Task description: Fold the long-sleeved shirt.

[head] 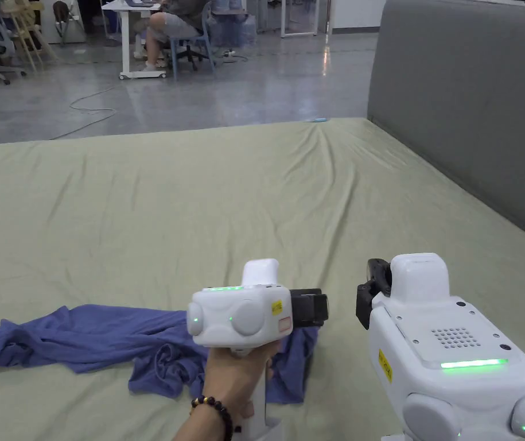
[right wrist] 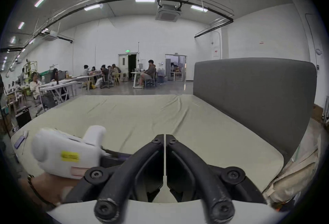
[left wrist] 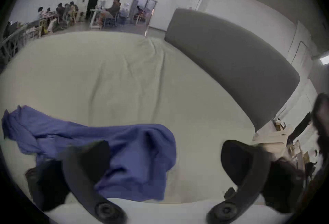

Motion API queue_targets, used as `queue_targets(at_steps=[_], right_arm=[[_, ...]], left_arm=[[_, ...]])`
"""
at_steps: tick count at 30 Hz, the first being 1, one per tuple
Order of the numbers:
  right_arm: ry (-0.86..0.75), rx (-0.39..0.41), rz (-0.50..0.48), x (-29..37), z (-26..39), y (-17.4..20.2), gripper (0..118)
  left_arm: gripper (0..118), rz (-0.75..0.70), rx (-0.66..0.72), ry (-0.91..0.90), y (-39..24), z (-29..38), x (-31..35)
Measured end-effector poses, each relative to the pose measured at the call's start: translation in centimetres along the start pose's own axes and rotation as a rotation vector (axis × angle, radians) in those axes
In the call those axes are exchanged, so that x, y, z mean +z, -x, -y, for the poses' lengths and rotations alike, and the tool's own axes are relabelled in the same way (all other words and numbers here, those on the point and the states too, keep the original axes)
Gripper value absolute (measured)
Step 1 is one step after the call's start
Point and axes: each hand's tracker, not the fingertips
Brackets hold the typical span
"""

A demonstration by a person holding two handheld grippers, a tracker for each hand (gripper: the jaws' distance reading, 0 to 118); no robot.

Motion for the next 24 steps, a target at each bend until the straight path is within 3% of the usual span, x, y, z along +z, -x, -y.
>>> queue_targets(at_steps=[5, 10, 11, 12, 13, 15, 24], right_arm=[[0.021, 0.007, -0.039, -0.3, 0.2, 1.9, 0], [0.046, 0.035, -0.055, -0.4, 1.2, 3.9, 0], [0.046, 0.042, -0.052, -0.4, 1.6, 4.3, 0], [0.052, 0.043, -0.051, -0.5, 1.8, 4.5, 0], [0.059, 0.041, -0.051, -0.5, 1.9, 4.8, 0], [0.069, 0.033, -0.06, -0.4, 2.2, 5.3, 0], [0.077, 0.049, -0.076, -0.2, 2.0, 6.2, 0]], left_arm=[[117, -0.23, -0.084, -0.189, 3.0, 2.8, 9.1], [112, -0.432, 0.03, -0.272, 6.9, 8.3, 17.0], [98, -0.454, 0.047, -0.295, 7.7, 9.6, 18.6], [64, -0.467, 0.073, -0.326, 8.5, 10.6, 19.9], [1, -0.473, 0.096, -0.317, 9.0, 11.3, 20.5], [0, -0.52, 0.105, -0.26, 10.4, 12.3, 21.1], [0, -0.442, 0.111, -0.245, 11.0, 10.0, 20.8]])
